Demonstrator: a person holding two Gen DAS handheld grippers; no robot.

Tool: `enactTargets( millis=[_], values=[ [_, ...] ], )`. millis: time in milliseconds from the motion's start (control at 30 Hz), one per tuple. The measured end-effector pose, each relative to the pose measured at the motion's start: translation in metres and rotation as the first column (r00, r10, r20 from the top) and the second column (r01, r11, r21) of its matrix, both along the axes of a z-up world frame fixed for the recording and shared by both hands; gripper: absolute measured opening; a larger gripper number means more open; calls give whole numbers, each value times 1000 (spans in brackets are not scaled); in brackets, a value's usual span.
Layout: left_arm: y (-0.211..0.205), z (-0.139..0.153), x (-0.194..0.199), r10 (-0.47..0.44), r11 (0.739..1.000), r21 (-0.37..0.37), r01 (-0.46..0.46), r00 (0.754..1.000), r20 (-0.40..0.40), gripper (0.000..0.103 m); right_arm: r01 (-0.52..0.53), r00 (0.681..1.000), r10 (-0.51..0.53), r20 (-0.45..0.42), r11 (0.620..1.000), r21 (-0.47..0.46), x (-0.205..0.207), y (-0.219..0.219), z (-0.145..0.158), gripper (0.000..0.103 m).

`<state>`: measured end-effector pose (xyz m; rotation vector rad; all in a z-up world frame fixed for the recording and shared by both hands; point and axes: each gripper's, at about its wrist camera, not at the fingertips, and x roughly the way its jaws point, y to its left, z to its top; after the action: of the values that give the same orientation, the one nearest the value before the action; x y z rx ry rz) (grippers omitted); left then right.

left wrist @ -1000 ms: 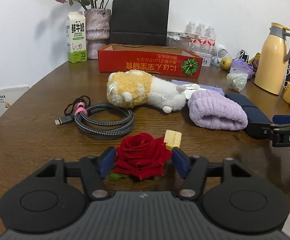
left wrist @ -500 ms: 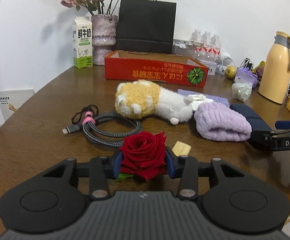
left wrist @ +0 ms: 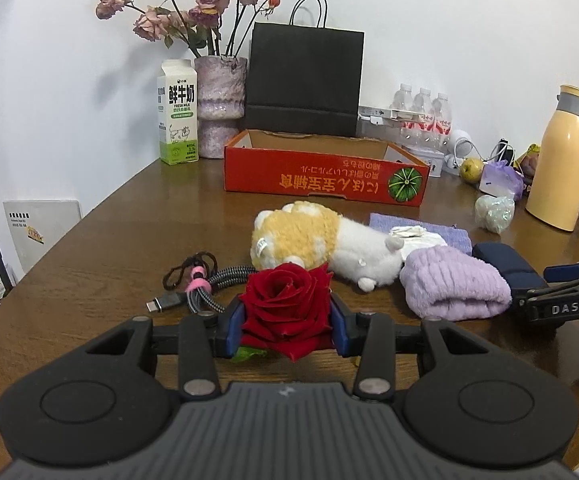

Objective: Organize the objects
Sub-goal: 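Grasp the red rose with the left tool while the right tool grasps the navy glasses case, then carry the rose and the navy case toward the open cardboard box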

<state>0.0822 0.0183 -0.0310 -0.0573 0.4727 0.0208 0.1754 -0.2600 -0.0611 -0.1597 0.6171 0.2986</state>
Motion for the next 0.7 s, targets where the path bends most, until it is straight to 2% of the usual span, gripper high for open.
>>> enactTargets(
  millis=[167,367,700],
  values=[
    [2,0,2,1,1000,-6,-1,1000,0,43,13,1000,-13,-23,1000,3,9,3,-4,86],
    [3,0,3,-4,1000,-12,4,1000,5,43,7,999,-6,-32,1000,12,12,4,-4,84],
    [2,5,1,-12,1000,-25,12,1000,23,43,-21,999,24,-41,996,82,12,-7,-1,71]
  ],
)
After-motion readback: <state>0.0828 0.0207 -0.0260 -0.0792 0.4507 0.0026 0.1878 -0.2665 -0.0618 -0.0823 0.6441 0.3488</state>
